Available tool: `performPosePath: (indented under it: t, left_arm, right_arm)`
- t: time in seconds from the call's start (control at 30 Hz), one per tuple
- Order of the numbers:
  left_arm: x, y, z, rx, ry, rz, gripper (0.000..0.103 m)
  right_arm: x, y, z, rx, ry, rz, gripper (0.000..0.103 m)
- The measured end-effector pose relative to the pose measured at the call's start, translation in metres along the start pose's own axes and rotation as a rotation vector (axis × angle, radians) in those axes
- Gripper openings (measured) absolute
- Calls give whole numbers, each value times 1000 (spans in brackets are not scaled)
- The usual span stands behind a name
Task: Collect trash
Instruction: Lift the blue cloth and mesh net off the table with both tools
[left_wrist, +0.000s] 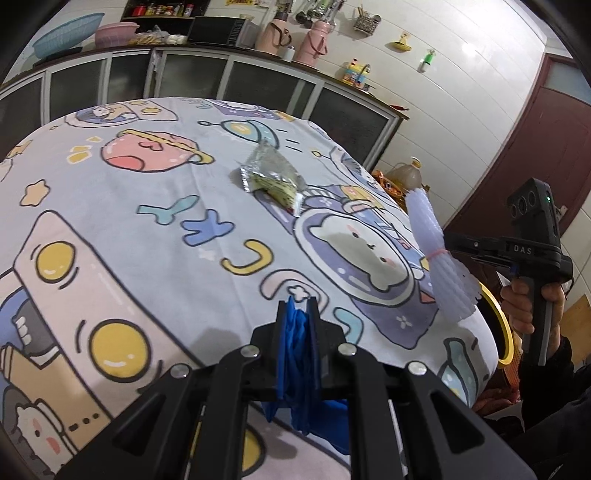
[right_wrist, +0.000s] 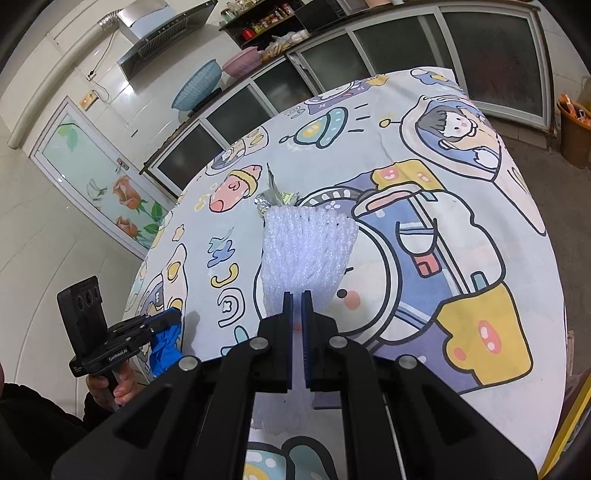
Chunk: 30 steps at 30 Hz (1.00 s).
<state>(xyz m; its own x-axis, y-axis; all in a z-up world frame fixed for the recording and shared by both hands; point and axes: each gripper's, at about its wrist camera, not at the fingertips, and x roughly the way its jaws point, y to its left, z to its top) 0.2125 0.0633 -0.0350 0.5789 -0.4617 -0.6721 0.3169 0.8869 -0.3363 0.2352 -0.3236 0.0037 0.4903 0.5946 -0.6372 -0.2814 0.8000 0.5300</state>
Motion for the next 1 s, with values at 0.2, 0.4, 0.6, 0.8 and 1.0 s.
performPosePath:
  t: [0.2,0.4,0.6,0.8,1.0]
  left_arm:
    - [-13,11,2,-47,-23,-26,9]
    - [-15,9,1,-32,-25,-3,10]
    - [-10,-3,-8,27,30,17,14]
    - [-12,-11,-20,46,74,41,23]
    - [-37,7,-14,-33,20,68,25]
  right_arm:
    - [-3,0,-2,7,-4,1,5]
    - [-9,-2,-5,9,-8,6,5]
    - [-19,-4,-7,9,-25,12,5]
    - [-28,-5,-10,6,-45,25,5]
    - [-43,-3,-15,-3,-71,31,5]
